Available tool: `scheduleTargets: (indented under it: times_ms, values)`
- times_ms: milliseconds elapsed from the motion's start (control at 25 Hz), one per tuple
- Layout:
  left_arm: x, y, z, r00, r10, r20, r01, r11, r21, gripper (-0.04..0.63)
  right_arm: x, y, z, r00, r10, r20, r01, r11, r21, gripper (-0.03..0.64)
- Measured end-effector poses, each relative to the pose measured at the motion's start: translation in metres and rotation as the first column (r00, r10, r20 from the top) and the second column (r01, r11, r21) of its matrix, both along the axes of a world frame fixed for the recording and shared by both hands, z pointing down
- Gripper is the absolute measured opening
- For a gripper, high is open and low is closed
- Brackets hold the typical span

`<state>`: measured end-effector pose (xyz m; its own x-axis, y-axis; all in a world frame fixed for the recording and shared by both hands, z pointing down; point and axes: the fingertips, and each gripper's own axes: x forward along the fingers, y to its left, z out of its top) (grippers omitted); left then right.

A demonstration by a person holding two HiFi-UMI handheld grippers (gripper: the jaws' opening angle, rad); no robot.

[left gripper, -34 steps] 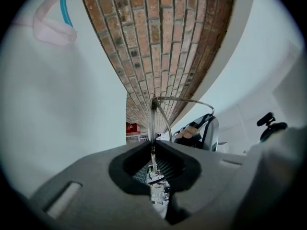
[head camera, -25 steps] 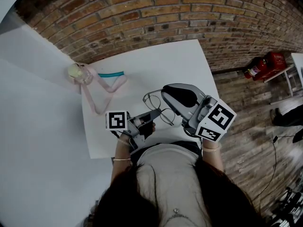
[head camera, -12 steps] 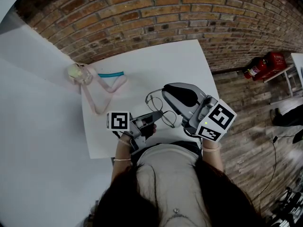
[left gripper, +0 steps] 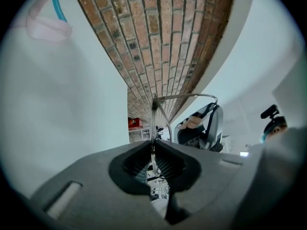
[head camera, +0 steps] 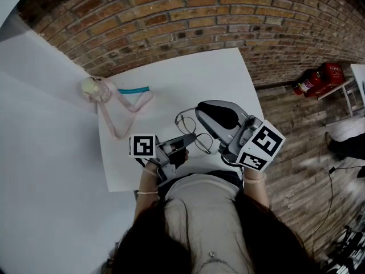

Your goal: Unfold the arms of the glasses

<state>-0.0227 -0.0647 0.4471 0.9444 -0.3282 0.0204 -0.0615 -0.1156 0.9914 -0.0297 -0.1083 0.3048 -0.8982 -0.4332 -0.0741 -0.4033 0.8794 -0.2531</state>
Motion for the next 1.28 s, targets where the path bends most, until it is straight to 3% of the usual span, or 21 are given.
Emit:
scheduleTargets:
  times_ms: [1280]
  values:
    - [-0.013, -0.008, -0.003, 0.998, -0.066, -0.022, 0.066, 0.998, -0.004, 0.025, 0.003, 0.004, -0.005, 1.000, -0.006, 0.031, 0.005, 1.000, 0.005, 0.044]
